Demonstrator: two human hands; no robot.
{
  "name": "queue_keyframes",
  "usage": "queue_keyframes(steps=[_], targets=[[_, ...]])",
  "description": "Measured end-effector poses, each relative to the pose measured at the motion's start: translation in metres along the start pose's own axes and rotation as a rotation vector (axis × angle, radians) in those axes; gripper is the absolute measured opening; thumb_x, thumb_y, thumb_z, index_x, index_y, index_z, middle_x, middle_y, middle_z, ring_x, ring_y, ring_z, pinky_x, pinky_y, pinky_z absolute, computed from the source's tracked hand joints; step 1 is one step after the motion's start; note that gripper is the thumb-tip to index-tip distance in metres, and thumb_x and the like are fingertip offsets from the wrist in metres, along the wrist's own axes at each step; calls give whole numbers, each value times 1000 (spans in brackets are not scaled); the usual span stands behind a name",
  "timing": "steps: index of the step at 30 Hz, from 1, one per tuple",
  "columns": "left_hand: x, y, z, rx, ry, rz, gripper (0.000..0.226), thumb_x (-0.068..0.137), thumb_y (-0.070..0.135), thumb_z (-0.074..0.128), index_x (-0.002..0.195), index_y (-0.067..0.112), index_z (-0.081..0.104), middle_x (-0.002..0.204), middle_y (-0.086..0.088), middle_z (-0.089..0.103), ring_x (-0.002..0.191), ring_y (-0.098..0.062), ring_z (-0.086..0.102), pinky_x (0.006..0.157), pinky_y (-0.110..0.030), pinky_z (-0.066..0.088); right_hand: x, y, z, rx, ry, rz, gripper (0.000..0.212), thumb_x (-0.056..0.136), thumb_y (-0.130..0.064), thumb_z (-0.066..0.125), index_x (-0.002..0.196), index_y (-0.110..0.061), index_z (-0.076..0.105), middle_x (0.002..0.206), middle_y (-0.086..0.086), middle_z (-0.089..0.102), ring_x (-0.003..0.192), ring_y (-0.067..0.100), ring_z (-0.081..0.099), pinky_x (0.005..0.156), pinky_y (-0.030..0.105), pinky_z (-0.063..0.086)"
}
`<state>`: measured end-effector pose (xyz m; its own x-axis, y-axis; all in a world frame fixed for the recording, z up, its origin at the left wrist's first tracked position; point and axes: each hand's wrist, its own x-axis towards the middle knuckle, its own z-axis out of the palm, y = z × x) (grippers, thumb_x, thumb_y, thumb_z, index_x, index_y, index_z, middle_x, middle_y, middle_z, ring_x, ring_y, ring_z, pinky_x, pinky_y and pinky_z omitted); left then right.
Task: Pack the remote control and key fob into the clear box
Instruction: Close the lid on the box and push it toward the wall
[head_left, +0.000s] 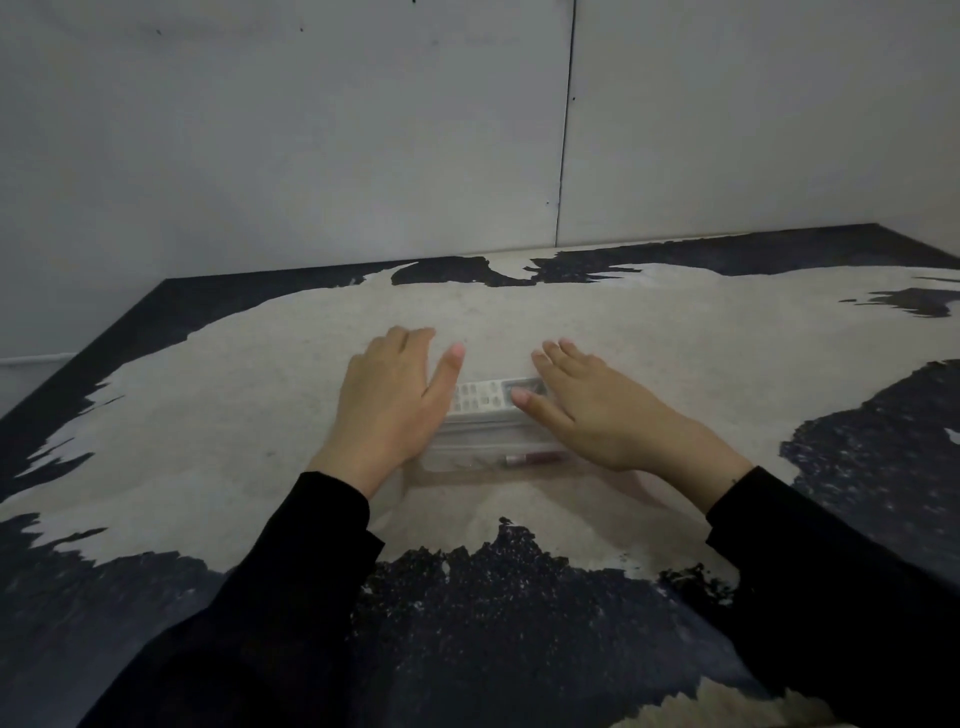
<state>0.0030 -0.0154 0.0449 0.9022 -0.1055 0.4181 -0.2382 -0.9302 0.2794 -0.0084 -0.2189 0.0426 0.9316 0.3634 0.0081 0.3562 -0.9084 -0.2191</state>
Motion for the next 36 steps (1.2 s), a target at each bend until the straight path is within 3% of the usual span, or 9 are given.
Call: queue_keyframes(steps=[3, 6, 11, 14, 18, 23, 27, 30, 36], targets=[[-2, 4, 6, -68, -196, 151, 60, 95, 48, 20, 141, 13, 35, 150, -10, 35, 141, -21, 25, 117, -43, 15, 0, 0, -1, -64, 71, -40, 79, 90, -60, 16, 145, -4, 22, 154, 17, 26, 142, 27, 21, 117, 38, 16], [-5, 2, 13, -106, -351, 133, 58, 96, 46, 22, 146, 16, 21, 158, -8, 16, 146, -16, 5, 117, -36, -1, 0, 0, -4, -37, 82, -54, 74, 90, -58, 22, 137, -3, 34, 143, 17, 40, 131, 28, 36, 110, 39, 29], [-4, 2, 14, -22, -330, 187, 58, 97, 43, 22, 146, 12, 22, 156, -15, 21, 145, -24, 12, 118, -39, 4, 18, -3, -5, 75, 139, 62, 56, 92, -51, 31, 119, -5, 47, 123, 17, 52, 113, 32, 44, 95, 42, 35], [-3, 2, 15, -8, -328, 208, 58, 97, 42, 25, 145, 9, 24, 154, -18, 25, 143, -26, 17, 117, -37, 6, 21, -4, 4, 101, 157, 70, 53, 94, -47, 29, 128, -8, 42, 130, 15, 50, 121, 30, 41, 102, 43, 34], [-3, -1, 15, -158, -304, 154, 52, 97, 37, 30, 144, 14, 28, 155, -10, 25, 143, -19, 17, 111, -24, 6, 22, -1, 10, 48, 183, 5, 61, 93, -51, 19, 136, -12, 39, 142, 9, 46, 137, 23, 32, 116, 44, 14], [4, 2, 15, -79, -328, 163, 52, 95, 33, 35, 141, 9, 31, 148, -14, 37, 137, -24, 29, 112, -33, 17, 23, -5, 8, 34, 217, -19, 57, 93, -48, 29, 134, -12, 42, 132, 10, 54, 121, 26, 46, 102, 37, 32], [14, 16, 16, -44, -316, 75, 49, 90, 33, 39, 132, 7, 39, 134, -20, 49, 123, -31, 41, 103, -38, 30, 34, -10, 5, -51, 11, 74, 61, 97, -41, 21, 146, -6, 16, 156, 17, 19, 145, 32, 11, 116, 44, 12], [7, 14, 31, 54, -294, 64, 54, 93, 37, 27, 141, 11, 29, 148, -21, 34, 139, -33, 24, 115, -43, 18, 37, -15, 15, -48, -48, 143, 64, 96, -45, 15, 149, -12, 3, 160, 13, -2, 146, 29, -7, 118, 45, -2], [6, 8, 34, -63, -212, 54, 51, 93, 34, 30, 141, 18, 33, 152, -12, 32, 144, -26, 18, 116, -39, 14, 29, -16, 23, -34, 169, 111, 68, 89, -55, 15, 148, -21, 18, 158, 12, 17, 146, 29, 9, 119, 49, 6]])
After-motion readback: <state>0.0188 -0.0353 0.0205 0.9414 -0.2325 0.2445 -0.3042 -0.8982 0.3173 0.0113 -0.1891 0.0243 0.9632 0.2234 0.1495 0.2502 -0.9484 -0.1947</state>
